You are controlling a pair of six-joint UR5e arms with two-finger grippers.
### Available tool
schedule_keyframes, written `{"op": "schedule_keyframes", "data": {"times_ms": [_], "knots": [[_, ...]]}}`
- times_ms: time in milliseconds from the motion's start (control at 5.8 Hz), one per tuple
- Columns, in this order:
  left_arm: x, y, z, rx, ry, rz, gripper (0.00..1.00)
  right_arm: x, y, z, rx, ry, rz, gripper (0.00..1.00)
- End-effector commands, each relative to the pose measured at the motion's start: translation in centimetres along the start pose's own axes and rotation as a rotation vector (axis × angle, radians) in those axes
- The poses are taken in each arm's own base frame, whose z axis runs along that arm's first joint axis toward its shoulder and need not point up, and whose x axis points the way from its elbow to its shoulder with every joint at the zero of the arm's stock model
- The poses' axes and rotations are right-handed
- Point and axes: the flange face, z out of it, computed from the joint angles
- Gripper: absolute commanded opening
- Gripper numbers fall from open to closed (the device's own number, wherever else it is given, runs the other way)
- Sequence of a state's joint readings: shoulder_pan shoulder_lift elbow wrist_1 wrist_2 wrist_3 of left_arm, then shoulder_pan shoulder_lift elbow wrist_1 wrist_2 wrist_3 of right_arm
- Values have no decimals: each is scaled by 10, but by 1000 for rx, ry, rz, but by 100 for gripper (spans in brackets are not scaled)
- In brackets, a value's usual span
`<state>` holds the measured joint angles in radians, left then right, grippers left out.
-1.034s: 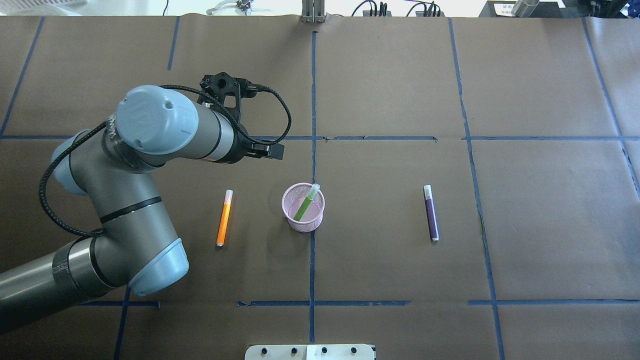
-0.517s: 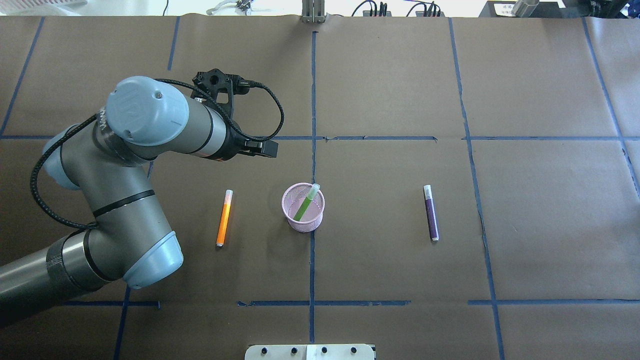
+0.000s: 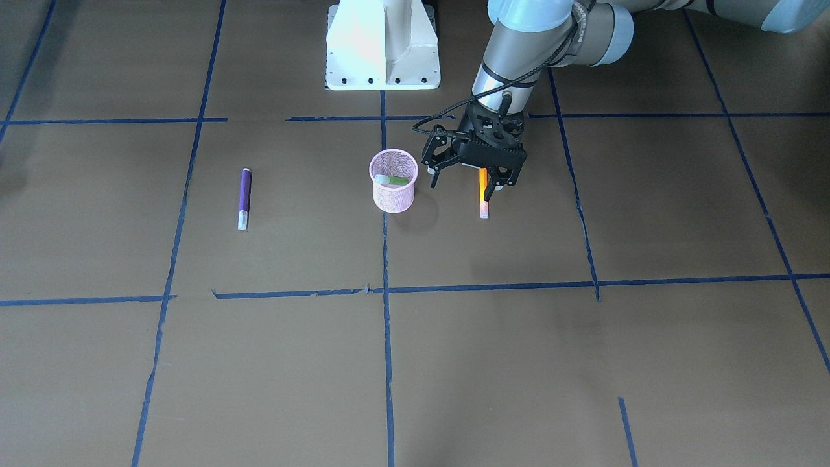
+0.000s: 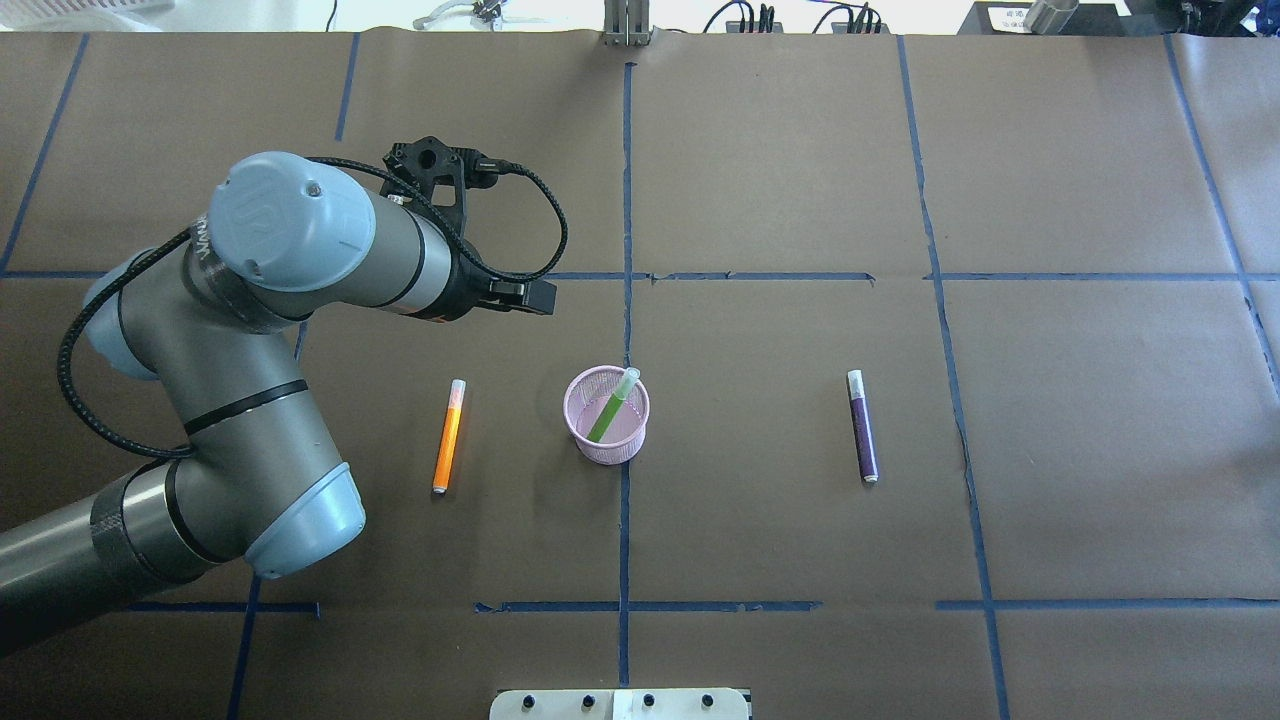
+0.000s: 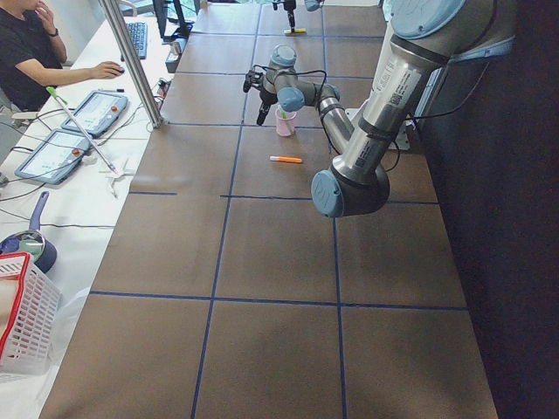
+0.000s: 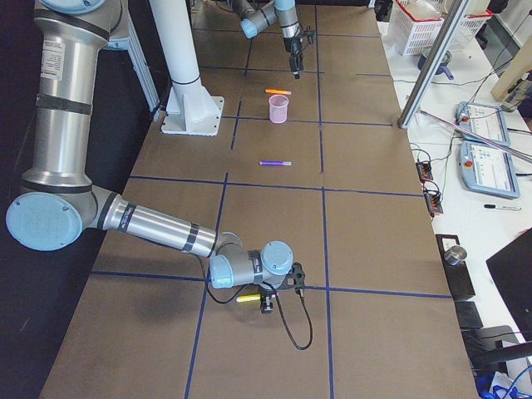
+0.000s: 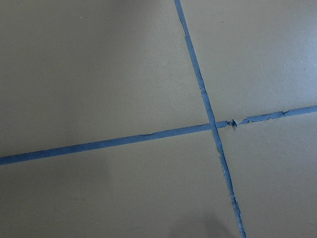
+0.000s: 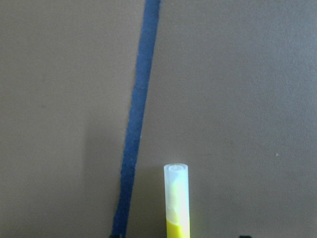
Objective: Collect pens into pen holder
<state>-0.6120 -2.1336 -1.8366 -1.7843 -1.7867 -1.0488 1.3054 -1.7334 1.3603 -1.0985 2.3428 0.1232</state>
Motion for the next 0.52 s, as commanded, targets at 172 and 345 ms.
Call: {"op": "schedule_keyframes", "data": {"times_ms": [172, 345], "knots": [[1, 0, -1, 3, 3, -3, 99, -2, -2, 2, -4, 0, 15, 69], [1, 0, -1, 3, 3, -3, 99, -2, -1, 2, -5, 0, 17, 63]]}}
